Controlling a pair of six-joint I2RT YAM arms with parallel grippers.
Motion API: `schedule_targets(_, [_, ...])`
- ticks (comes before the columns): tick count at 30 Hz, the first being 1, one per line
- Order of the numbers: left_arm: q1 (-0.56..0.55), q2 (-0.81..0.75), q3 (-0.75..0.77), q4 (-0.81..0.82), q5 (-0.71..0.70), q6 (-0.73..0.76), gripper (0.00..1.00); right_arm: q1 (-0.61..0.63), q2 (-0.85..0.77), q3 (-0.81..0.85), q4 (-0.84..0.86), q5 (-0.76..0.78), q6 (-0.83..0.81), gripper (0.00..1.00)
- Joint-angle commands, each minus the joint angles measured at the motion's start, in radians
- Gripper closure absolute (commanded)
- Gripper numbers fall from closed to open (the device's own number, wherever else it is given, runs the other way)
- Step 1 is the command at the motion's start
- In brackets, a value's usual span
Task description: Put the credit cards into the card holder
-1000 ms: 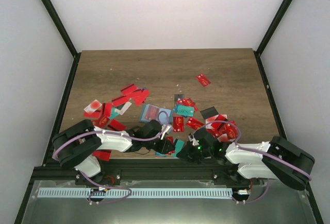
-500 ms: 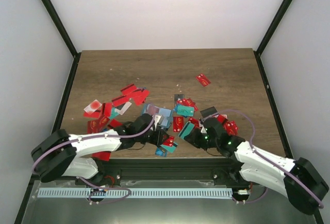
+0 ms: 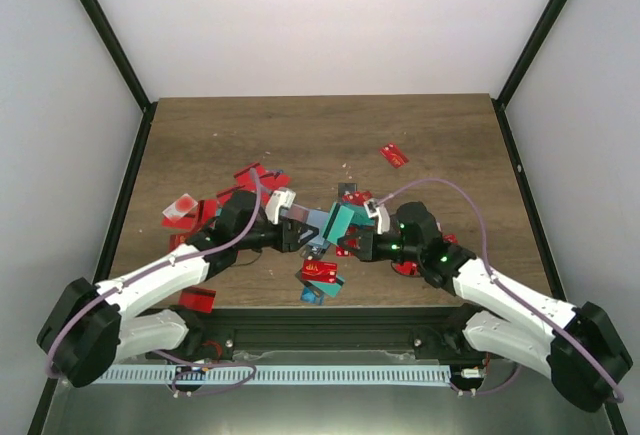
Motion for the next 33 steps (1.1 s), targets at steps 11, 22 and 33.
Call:
schedule_targets(11, [0.031, -0.137, -0.066, 0.256, 0.276, 0.011, 0.53, -0.008, 0.065, 0.047, 0.301, -0.387, -0.157, 0.99])
schedule_targets(22, [0.031, -0.151, -0.084, 0.313, 0.306, -0.019, 0.96, -0.008, 0.072, 0.051, 0.336, -0.434, -0.165, 0.99])
schedule_targets(33, [0.094, -0.085, 0.012, -0.064, -0.153, 0.081, 0.96, -0.007, 0.277, 0.225, -0.052, 0.045, -0.298, 0.43])
